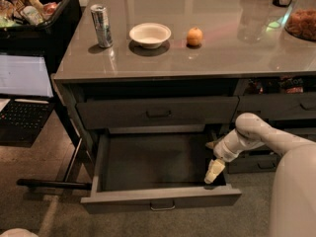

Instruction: Open middle drawer

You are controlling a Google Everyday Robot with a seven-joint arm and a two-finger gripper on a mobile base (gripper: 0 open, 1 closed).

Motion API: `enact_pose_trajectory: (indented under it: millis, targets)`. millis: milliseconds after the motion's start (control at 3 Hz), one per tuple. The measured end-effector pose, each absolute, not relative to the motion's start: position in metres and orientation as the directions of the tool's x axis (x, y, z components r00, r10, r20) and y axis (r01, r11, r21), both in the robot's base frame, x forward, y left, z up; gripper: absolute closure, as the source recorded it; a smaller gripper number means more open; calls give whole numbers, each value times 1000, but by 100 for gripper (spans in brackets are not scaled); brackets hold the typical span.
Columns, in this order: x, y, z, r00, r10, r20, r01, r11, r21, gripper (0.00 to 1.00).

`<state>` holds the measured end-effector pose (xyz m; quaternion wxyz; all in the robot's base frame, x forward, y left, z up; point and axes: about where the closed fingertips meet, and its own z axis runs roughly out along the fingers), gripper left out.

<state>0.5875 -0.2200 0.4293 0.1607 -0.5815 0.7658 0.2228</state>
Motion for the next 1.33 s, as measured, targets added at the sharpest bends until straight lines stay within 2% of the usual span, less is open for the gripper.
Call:
enact_pose_trajectory:
  millis: [333,667,1333]
  targets:
    - [581,-222,434,-271,-824,-498,-962,217,164,0]
    - [577,-224,440,-266,-827,-495,-964,215,158,19]
    - [554,-234,459,-265,-861,-433,-961,272,48,66]
